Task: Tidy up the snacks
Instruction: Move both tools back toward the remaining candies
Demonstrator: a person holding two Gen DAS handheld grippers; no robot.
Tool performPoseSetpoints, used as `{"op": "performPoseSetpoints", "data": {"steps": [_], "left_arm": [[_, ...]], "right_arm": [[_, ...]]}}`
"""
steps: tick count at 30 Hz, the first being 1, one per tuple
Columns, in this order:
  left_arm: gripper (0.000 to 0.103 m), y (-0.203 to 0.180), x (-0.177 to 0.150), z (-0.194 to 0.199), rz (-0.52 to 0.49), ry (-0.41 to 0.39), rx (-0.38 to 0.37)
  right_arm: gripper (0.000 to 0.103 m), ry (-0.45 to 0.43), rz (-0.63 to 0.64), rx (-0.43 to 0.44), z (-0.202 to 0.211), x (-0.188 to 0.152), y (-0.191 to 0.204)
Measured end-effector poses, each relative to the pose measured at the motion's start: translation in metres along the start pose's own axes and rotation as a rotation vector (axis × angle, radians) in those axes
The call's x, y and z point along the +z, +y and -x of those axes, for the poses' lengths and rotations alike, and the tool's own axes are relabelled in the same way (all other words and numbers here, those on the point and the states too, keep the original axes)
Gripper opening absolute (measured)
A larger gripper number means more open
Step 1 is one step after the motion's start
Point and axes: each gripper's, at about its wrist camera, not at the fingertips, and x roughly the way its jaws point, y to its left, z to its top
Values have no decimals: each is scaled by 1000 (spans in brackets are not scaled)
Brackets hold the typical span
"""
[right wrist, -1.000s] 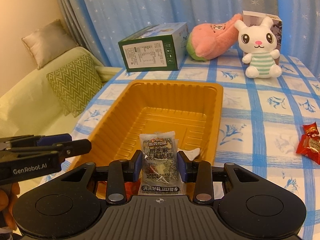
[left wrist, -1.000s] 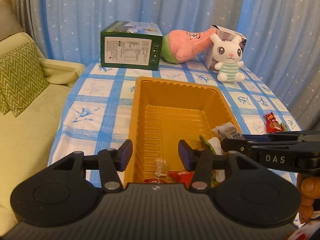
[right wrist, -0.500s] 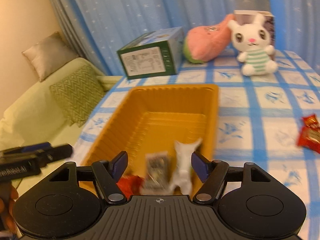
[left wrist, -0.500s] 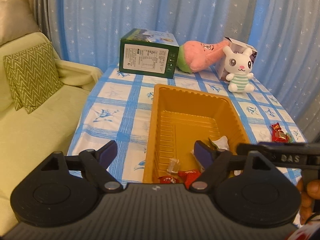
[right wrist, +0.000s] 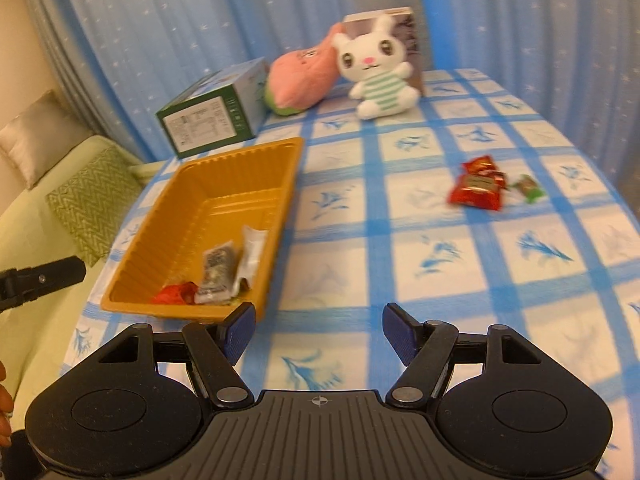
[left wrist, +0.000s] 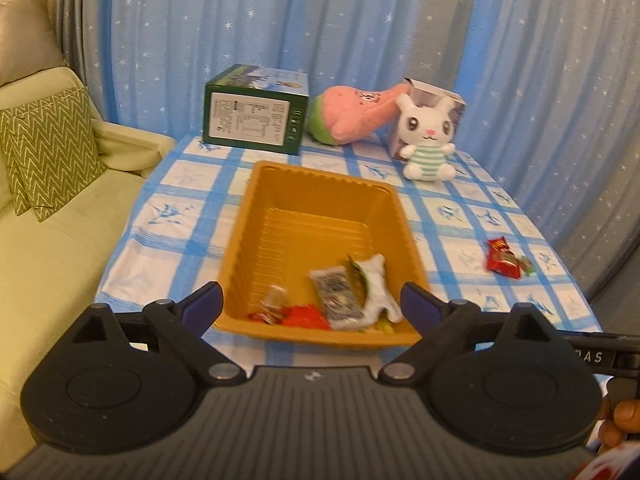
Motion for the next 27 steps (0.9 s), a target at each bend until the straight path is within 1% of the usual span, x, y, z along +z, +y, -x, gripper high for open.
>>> {"op": "performPoseSetpoints", "data": {"steps": [4,6,9,12,15,19,27], "left_arm": [[98,-17,-7,8,5,6,-21],[99,-27,-11,12,2,10,-44],[99,-45,-15,15,-22,2,-61],[99,-58,-18,17,-22,-17,-104],[99,-70,-19,19,-29,-32,-125],[99,-84,-19,20,-46,-17,-148],[99,-106,-22,13,-83,40,-184]], "right_arm": [[70,-9,-14,-28,21,-5,-10],[70,-6,-16,-38,30,-7,-14],[70,-6,-16,-48,43,-11,-20],[70,-11,-13,-64,52,-15,-26],[70,-15,-25,-77,60,-18,-34],[70,-24,-43,-97,69,-22,-46],[70,-41,-77,-115,78,-23,-63]]}}
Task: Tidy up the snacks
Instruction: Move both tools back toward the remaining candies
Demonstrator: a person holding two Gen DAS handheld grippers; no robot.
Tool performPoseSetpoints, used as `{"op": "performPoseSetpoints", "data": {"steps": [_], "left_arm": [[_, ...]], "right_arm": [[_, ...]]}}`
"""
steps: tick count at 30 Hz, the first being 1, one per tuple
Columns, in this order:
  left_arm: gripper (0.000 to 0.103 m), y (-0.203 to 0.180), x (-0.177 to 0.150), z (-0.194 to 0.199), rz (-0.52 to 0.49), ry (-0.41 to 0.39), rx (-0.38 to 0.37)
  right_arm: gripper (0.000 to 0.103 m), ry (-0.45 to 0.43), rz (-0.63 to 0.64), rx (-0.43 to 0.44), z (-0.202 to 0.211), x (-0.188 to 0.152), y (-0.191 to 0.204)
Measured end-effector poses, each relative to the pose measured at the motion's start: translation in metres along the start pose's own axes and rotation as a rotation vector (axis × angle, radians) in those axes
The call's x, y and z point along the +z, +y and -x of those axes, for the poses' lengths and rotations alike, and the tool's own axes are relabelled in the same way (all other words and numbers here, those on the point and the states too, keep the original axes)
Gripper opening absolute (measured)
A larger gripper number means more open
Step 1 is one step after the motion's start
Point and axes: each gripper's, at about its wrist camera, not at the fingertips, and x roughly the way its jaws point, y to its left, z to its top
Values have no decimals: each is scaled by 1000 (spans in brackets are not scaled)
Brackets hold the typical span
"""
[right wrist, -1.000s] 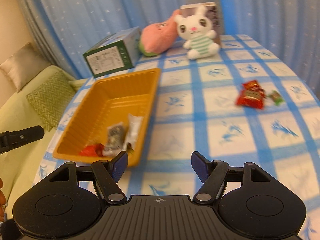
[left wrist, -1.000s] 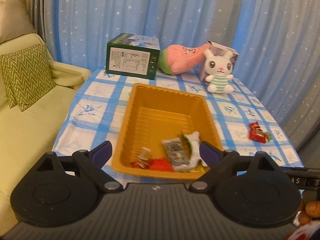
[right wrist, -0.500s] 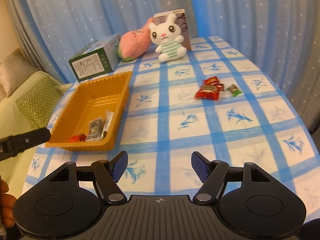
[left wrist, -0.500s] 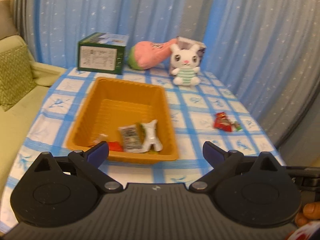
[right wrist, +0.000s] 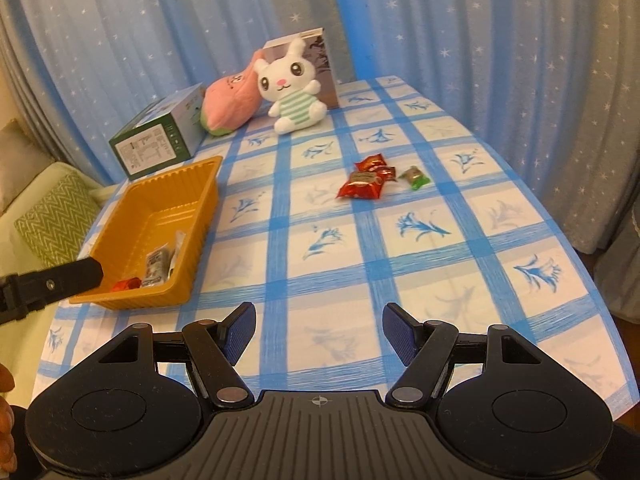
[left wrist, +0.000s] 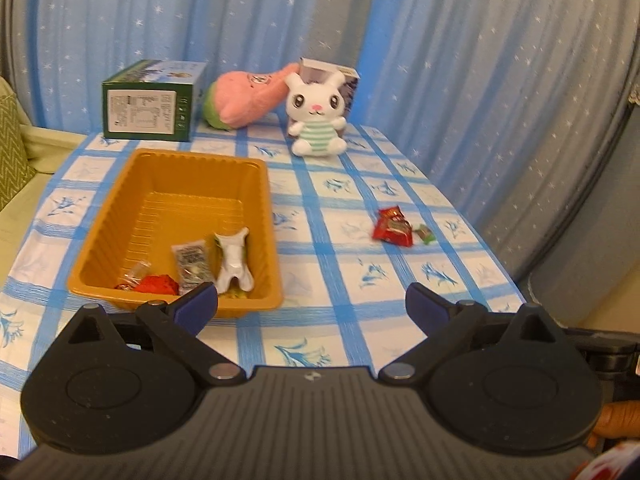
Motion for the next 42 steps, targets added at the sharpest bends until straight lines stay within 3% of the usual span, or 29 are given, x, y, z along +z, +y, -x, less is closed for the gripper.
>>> {"op": "performPoseSetpoints", "data": {"steps": [27,42], "left_arm": [[99,-47,12,-53,-83,62,-37],[99,-69,38,-127,-115,78,-31]], "right_arm": [[70,-24,-70,-64,-15,16,-56],[70,-69,-54,-76,-58,51,-99]]}}
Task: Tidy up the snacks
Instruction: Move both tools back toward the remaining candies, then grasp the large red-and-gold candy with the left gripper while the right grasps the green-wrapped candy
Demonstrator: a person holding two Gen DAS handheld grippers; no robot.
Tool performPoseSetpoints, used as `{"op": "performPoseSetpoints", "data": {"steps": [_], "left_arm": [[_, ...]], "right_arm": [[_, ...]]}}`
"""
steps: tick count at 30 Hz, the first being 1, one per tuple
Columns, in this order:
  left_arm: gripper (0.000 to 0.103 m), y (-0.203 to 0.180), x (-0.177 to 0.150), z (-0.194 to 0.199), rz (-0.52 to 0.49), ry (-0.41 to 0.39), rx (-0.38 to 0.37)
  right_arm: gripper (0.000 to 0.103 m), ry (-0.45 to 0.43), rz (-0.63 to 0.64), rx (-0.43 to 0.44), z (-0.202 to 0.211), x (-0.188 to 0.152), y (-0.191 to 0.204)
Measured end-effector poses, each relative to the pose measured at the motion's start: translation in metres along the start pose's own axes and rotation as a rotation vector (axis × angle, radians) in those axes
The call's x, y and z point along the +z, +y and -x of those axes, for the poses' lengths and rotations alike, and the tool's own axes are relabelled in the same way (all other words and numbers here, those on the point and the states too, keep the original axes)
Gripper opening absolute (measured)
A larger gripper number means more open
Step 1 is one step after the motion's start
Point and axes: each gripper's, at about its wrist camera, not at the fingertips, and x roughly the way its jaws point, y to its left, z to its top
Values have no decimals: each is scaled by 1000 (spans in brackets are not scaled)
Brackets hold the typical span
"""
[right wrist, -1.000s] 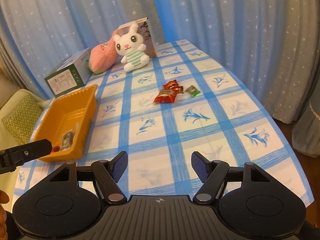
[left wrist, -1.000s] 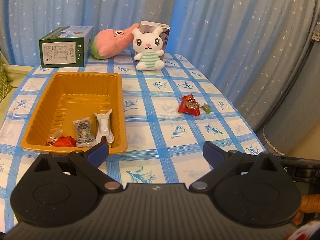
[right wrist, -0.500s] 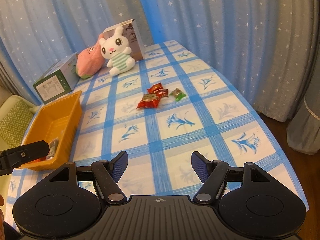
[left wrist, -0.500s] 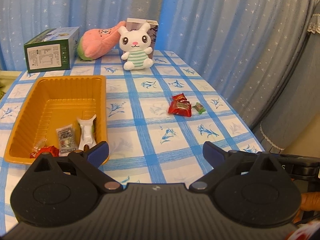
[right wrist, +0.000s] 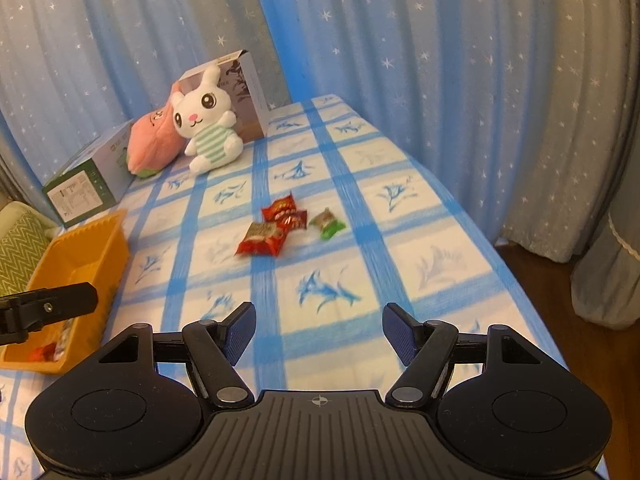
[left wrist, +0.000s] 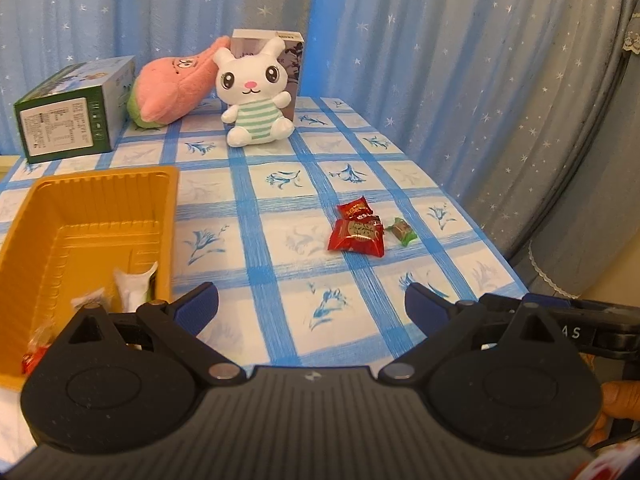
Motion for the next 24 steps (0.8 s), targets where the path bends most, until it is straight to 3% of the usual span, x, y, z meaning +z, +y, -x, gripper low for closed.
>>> {"op": "performPoseSetpoints", "data": {"steps": [16,24], "left_arm": [[93,-21,22,-112,-33,71,-32],[90,-33,32,-156,-60,83,-65]], "right_arm": [[69,13,28,45,-84,35,-30],[54,14,50,-21,-111,48,-45]]}}
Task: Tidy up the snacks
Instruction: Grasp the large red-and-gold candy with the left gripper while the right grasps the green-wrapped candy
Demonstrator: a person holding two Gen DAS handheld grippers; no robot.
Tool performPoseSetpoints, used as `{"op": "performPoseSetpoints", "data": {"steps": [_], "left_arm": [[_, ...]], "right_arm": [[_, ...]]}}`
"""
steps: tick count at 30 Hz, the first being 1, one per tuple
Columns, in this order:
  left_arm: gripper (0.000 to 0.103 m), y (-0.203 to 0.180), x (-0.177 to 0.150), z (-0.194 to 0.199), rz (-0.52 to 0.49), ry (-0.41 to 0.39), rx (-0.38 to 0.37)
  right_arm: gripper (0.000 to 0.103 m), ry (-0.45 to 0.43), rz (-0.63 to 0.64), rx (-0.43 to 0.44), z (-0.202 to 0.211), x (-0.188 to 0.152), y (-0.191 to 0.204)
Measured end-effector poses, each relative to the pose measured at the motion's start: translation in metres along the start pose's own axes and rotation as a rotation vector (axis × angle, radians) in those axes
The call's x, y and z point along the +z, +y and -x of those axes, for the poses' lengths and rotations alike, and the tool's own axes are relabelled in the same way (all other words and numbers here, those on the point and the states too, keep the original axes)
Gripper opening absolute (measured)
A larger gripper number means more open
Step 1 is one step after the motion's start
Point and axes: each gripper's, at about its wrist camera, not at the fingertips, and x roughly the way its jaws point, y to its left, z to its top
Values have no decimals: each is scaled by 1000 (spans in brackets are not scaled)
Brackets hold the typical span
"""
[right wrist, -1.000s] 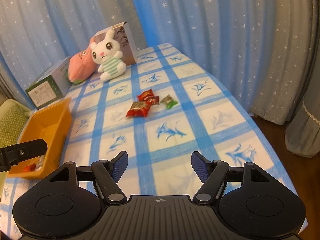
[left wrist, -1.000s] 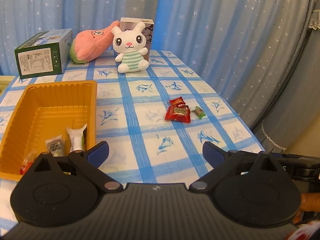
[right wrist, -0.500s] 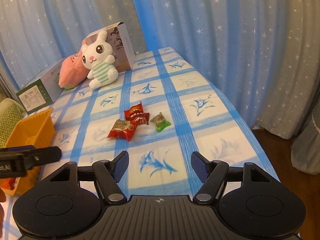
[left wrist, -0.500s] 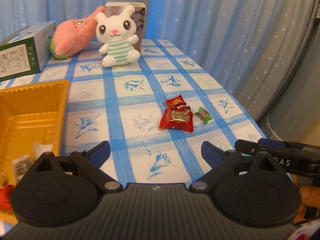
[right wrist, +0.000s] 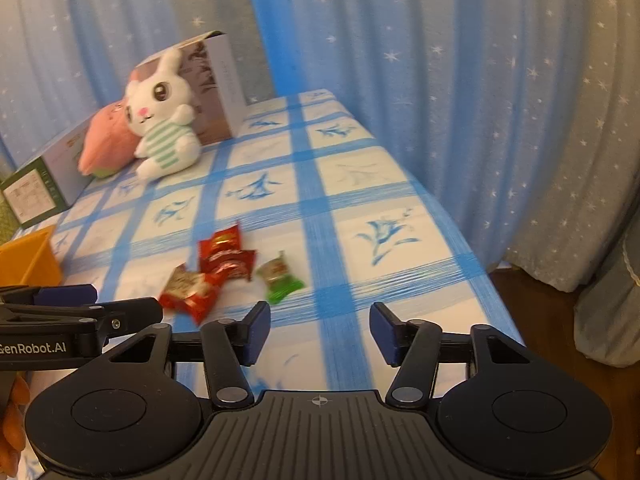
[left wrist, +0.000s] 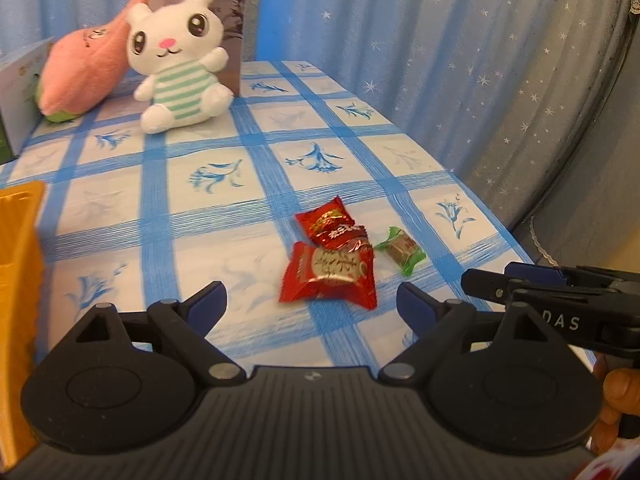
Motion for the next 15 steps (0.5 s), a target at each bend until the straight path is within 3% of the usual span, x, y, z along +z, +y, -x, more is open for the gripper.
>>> {"op": "performPoseSetpoints", "data": {"steps": [11,13,15], "left_arm": [[76,-8,4,-41,-39,-1,-54],[62,-9,5,-46,-63,9,-53],[54,-9,4,-48,-73,13,-54]], "right_arm": [[53,-5,-84,-33,-6,5,-25],[53,-6,-87,-35,-8,6,-27],[53,-4,-86,-32,-10,6,-27]]}}
